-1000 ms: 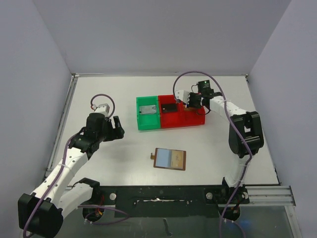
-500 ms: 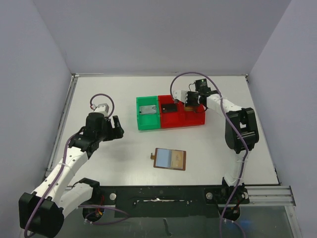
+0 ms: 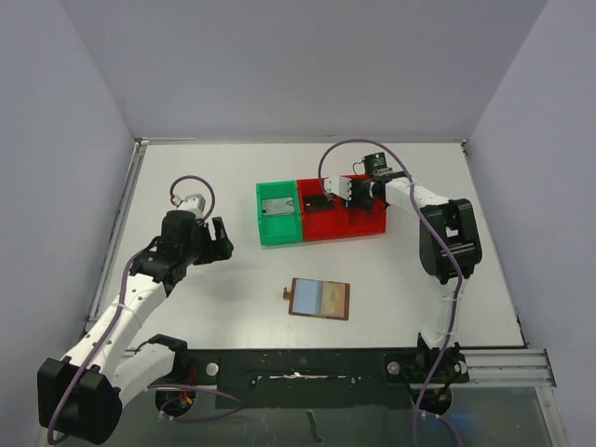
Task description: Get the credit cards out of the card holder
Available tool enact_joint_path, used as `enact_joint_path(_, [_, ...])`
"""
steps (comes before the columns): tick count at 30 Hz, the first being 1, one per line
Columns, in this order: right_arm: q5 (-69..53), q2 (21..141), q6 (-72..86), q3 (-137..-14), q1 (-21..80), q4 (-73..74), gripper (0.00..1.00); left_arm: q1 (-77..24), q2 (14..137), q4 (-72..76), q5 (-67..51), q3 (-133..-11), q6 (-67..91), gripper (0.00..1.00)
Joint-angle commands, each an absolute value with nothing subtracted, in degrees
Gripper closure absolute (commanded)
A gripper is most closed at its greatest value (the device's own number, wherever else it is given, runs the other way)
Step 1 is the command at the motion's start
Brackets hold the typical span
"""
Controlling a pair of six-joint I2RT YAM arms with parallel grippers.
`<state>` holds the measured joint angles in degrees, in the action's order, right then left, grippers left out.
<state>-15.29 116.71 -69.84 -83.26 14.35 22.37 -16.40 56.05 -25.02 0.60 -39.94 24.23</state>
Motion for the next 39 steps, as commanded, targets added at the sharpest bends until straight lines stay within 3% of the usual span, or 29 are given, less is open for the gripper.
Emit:
enact_joint_path(1, [-15.1, 114.5, -69.5, -85.3, 14.8, 22.7, 0.67, -16.0, 56.1, -21.6, -0.8, -40.7, 23.1, 0.24])
enact_joint_path(5, [-15.2, 113.8, -68.7, -85.2, 14.8, 21.7, 0.59, -16.0, 56.3, -21.6, -1.0, -40.7, 23.1, 0.24])
enact_joint_path(17, [-15.0, 110.5, -61.0, -85.2, 14.8, 16.5, 0.57, -15.9, 56.4, -21.5, -1.4, -40.5, 23.0, 0.24])
enact_joint_path(21, [-14.6, 102.9, -46.6, -85.2, 15.0, 12.2, 0.52, -15.9, 56.0, -21.4, -1.4, -40.5, 23.1, 0.24])
enact_joint_path(26, [-12.8, 87.7, -22.9, -74.7, 14.9, 2.6, 0.48, -15.9, 55.5, -21.0, -1.6, -40.3, 23.0, 0.24])
enact_joint_path(31, [-10.9, 73.1, 1.1, -65.1, 14.5, 2.4, 0.32, -15.5, 55.6, -20.2, -3.0, -40.1, 23.0, 0.24])
enact_joint_path(39, [-11.0, 55.6, 16.8, -51.8, 14.0, 7.1, 0.18, -15.2, 55.6, -19.7, -3.6, -39.9, 23.1, 0.24])
